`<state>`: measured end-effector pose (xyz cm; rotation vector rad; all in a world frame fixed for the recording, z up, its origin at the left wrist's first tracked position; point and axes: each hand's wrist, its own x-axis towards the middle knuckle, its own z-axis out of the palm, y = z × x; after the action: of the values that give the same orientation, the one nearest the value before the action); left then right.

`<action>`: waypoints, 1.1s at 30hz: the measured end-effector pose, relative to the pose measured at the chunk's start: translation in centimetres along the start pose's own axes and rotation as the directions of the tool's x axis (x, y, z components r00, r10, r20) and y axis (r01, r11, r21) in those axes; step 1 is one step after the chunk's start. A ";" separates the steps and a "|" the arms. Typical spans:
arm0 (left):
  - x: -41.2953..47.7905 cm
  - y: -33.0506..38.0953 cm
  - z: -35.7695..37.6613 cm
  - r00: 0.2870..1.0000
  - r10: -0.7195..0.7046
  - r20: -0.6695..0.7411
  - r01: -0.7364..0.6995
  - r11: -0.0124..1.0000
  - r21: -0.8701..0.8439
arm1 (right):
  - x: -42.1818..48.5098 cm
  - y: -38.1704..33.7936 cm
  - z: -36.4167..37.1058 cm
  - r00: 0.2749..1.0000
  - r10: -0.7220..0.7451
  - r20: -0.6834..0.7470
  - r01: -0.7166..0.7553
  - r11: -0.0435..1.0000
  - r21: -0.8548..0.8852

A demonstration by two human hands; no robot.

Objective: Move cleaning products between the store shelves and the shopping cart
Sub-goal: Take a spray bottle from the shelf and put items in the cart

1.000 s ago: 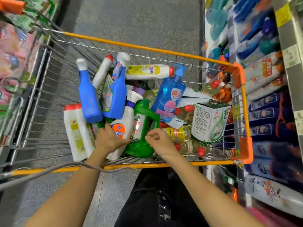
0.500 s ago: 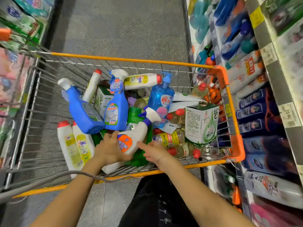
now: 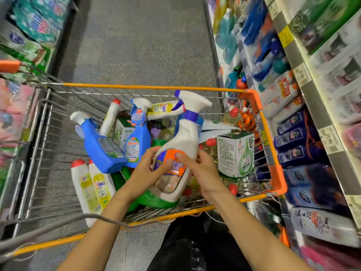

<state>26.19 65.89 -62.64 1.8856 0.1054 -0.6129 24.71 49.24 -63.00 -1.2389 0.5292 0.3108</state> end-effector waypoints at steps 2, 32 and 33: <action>0.6 1.7 0.3 0.999 0.037 0.014 -0.036 0.998 -0.059 | -0.4 -2.2 -0.8 0.996 -0.082 0.027 0.081 0.997 0.013; -5.0 25.9 18.9 0.739 0.579 0.345 -0.443 0.803 -0.398 | -17.7 -19.0 -16.3 0.646 -0.628 -0.434 0.695 0.719 -0.004; -5.4 27.3 20.0 0.703 0.607 0.371 -0.466 0.787 -0.403 | -18.9 -19.8 -17.2 0.617 -0.634 -0.466 0.710 0.704 -0.020</action>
<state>23.93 38.31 -42.43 1.3314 -0.6532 -0.5949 15.08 27.98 -40.68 -1.2542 0.4167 -0.6810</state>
